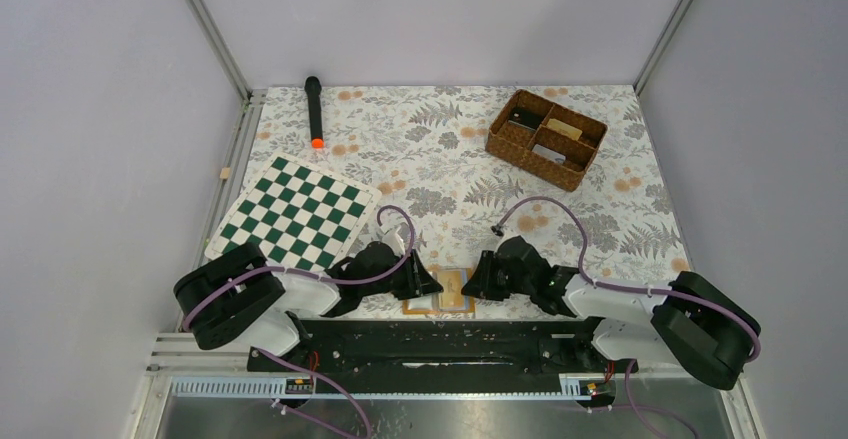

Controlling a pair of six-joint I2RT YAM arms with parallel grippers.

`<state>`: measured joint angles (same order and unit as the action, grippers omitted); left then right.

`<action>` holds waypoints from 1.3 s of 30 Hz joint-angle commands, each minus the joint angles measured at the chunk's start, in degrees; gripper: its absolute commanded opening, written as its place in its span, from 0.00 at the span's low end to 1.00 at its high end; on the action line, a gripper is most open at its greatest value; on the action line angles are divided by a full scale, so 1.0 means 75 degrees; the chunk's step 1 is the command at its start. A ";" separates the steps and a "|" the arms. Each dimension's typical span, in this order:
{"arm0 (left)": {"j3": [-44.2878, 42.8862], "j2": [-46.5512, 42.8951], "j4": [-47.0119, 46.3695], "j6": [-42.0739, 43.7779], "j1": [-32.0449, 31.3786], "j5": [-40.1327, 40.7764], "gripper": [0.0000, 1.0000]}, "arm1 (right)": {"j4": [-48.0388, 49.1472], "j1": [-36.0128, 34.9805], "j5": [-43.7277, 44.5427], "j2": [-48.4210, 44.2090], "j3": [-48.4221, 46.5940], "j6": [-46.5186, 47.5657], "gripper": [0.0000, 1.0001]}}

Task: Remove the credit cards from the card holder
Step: Remove the credit card from the card holder.

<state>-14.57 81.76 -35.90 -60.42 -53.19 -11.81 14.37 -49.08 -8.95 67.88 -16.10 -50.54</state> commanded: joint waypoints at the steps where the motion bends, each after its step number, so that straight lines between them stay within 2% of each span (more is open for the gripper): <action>1: -0.0226 0.0035 -0.0275 0.0112 0.0036 -0.0131 0.32 | 0.0318 -0.0066 0.0222 0.0149 0.0411 -0.0149 0.23; 10: -0.0179 0.0223 -0.0504 0.0067 0.0005 -0.0141 0.36 | 0.0549 -0.0065 0.0376 0.0327 0.0745 -0.0201 0.22; 18: -0.0204 0.0248 -0.0674 -0.0037 -0.0120 -0.0112 0.34 | 0.0597 -0.0060 0.0408 0.0400 0.0844 -0.0244 0.16; 28: -0.0045 0.0148 -0.1575 -0.0137 -0.0196 -0.0358 0.25 | 0.0910 -0.0065 0.0333 0.0608 0.0938 -0.0303 0.13; 32: -0.0003 0.0168 -0.1775 -0.0142 -0.0206 -0.0425 0.18 | 0.0977 -0.0065 0.0305 0.0664 0.0940 -0.0334 0.12; 38: 0.0009 0.0241 -0.1750 -0.0147 -0.0197 -0.0437 0.00 | 0.0945 -0.0065 0.0358 0.0667 0.0940 -0.0357 0.12; 39: 0.0009 0.0245 -0.1705 -0.0148 -0.0197 -0.0430 0.00 | 0.0930 -0.0065 0.0380 0.0647 0.0941 -0.0357 0.12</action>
<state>-14.39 83.05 -41.89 -61.32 -53.87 -12.08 27.51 -49.08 -8.86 70.72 -10.96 -54.33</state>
